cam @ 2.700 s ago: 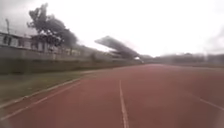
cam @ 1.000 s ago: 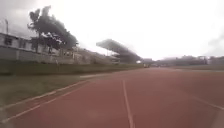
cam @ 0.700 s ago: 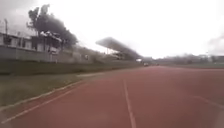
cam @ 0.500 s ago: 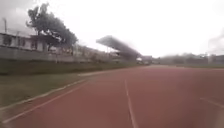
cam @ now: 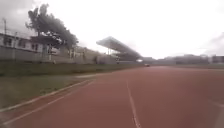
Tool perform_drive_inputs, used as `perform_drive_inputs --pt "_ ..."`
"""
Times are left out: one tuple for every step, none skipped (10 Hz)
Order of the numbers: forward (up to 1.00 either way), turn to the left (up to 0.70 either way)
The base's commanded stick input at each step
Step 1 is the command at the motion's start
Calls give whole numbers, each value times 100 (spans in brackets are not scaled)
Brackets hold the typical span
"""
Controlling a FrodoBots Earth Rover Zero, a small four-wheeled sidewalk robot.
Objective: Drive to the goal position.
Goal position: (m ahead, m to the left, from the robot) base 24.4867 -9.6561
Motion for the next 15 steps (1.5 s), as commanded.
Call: perform_drive_inputs --pt "70 0" --pt "70 0" --pt "70 0" --pt "70 0" --pt "70 0" --pt "70 0" --pt "70 0" --pt "70 0" --pt "70 0" --pt "70 0" --pt "70 0" --pt "70 0" --pt "70 0" --pt "70 -35" --pt "70 -35"
